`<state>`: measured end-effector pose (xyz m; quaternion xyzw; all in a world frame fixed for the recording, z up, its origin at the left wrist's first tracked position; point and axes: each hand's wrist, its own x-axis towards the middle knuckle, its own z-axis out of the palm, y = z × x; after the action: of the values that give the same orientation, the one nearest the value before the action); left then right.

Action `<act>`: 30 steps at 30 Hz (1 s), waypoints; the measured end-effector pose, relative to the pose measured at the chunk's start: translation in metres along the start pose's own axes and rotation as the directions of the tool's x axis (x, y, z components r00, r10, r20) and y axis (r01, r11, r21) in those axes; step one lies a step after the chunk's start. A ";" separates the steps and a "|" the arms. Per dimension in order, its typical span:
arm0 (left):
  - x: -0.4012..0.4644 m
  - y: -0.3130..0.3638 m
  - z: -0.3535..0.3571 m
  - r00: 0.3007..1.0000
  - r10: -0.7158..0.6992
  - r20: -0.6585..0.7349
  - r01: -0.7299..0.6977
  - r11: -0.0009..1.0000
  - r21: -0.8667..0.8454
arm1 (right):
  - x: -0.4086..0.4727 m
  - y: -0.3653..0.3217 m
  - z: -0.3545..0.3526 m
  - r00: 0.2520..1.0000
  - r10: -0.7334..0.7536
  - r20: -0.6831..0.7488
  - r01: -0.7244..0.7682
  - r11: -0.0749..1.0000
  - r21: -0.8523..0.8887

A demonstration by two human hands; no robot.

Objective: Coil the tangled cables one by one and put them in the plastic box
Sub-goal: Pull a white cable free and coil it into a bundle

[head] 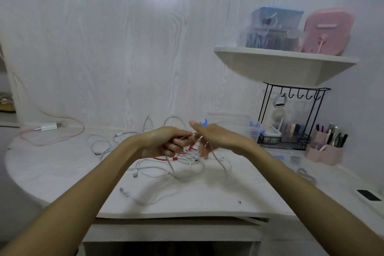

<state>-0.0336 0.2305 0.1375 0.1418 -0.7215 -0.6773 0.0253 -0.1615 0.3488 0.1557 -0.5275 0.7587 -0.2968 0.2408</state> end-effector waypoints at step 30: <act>-0.150 -0.102 0.108 0.966 0.236 -0.101 -0.254 0.821 -0.511 | -0.164 0.017 0.080 0.948 -0.253 -0.194 0.301 0.911 0.281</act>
<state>0.1024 0.3667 0.0519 0.0469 -0.5232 -0.8354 0.1616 -0.0644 0.4922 0.0957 -0.5619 0.6368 -0.4817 0.2161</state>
